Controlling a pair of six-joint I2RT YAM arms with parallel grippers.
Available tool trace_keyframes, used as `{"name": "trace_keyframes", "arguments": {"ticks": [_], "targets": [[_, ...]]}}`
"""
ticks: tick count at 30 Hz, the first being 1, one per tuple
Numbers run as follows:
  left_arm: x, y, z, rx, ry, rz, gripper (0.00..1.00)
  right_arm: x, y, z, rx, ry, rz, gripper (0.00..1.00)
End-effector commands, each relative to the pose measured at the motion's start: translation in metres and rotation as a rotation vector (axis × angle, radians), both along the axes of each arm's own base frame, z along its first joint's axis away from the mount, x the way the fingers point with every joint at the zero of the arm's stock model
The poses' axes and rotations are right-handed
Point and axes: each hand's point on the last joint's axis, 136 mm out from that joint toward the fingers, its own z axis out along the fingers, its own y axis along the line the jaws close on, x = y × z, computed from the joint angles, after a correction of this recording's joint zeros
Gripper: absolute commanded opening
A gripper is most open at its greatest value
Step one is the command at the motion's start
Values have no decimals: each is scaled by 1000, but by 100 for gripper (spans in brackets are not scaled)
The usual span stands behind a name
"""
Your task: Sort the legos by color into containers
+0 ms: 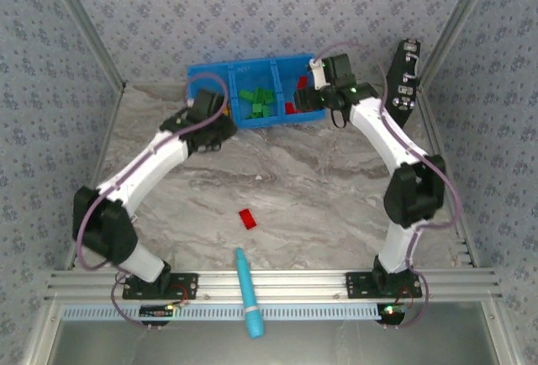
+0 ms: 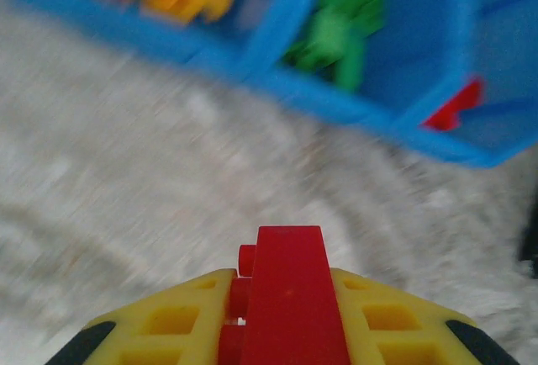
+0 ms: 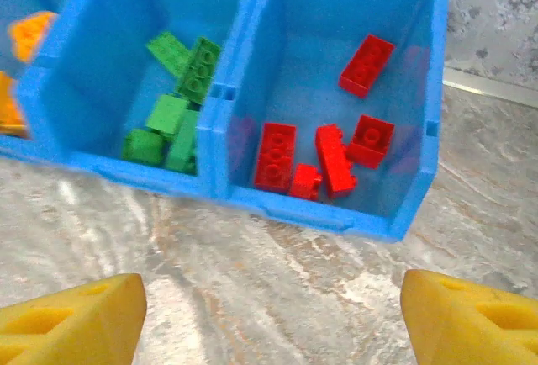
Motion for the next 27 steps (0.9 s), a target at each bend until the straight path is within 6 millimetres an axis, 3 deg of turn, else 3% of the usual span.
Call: {"name": "trace_keyframes", "arguments": {"ticks": [1,4,6,7,9,11,16,20,24,27], "targets": [[59,-48,48,-23,-173,-176,5,-46,21,-36,83,94,103,84],[118,-100,72,-83,-275,-270,5,-96,42,-67,121,121,169,86],[150,-128,63,-98,-287,-310,5,-127,56,-89,76,141,199,86],[163,-139,73,-126,-335,-321,5,-142,63,-98,54,147,213,86],[190,-151,35,-170,-327,-296,5,-163,75,-109,15,139,236,87],[211,-150,-2,-211,-302,-245,4,-177,86,-114,-17,116,246,88],[226,-158,-43,-222,-300,-236,9,-189,110,-121,-39,91,261,88],[227,-162,-54,-240,-284,-244,11,-187,127,-133,-53,112,286,87],[223,-167,-49,-257,-284,-274,13,-183,137,-150,-99,126,282,87],[223,-176,-25,-297,-358,-302,18,-182,135,-163,-141,134,256,87]]}}
